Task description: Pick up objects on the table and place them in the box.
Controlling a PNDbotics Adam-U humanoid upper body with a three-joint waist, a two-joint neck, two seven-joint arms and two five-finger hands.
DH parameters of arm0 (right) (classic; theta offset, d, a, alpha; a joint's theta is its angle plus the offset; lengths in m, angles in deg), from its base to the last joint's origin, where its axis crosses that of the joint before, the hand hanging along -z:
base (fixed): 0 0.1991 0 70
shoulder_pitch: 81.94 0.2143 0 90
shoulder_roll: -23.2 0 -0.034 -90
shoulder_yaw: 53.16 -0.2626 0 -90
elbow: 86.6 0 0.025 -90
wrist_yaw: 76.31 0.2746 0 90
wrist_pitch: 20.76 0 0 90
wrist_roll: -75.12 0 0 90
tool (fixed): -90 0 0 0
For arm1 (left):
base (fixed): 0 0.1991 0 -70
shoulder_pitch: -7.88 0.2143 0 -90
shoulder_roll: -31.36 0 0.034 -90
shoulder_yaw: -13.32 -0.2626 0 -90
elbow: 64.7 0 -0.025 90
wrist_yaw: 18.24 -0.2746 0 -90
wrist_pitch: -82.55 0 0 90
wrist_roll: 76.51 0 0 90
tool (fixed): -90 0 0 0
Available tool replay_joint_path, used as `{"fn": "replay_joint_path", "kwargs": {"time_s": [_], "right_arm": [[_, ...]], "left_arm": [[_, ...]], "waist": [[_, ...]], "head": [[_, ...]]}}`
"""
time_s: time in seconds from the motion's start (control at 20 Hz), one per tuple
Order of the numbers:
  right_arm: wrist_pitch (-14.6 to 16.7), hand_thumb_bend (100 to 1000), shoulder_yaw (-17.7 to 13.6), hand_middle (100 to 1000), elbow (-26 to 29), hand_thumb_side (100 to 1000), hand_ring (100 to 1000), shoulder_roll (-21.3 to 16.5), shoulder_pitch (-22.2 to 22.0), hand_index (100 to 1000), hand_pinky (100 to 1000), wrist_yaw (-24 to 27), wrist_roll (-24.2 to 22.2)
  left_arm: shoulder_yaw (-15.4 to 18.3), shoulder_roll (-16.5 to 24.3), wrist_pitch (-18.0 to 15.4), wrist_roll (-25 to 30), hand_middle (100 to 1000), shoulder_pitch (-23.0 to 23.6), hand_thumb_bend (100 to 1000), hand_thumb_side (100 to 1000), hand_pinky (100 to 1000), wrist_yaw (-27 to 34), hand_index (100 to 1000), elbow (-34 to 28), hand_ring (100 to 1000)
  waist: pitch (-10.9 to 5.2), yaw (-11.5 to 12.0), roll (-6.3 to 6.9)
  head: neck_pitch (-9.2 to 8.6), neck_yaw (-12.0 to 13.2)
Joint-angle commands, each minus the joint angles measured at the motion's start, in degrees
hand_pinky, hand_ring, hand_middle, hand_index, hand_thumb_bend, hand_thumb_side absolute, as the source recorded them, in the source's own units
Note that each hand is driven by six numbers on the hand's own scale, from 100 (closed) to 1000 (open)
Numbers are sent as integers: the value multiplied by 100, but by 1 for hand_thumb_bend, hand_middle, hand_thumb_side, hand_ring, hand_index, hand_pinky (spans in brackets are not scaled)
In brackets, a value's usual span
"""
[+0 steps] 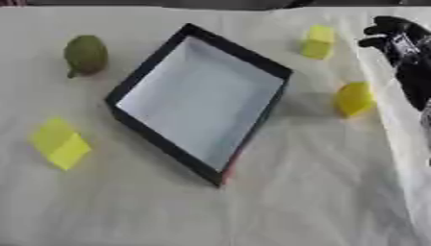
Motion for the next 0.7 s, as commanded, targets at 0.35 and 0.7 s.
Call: {"fn": "replay_joint_path", "kwargs": {"time_s": [0.35, 0.7], "right_arm": [[-6, 100, -67, 722, 103, 594, 741, -127, 20, 817, 1000, 25, 12], [-9, 100, -79, 722, 114, 592, 742, -136, 27, 818, 1000, 28, 5]], "left_arm": [[22, 97, -14, 25, 723, -75, 100, 719, 822, 28, 855, -84, 740], [19, 97, -11, 25, 722, -74, 100, 719, 822, 30, 855, -86, 740]], "waist": [[-54, -4, 16], [-58, 0, 15]], "head": [[-28, -23], [-82, -21]]}}
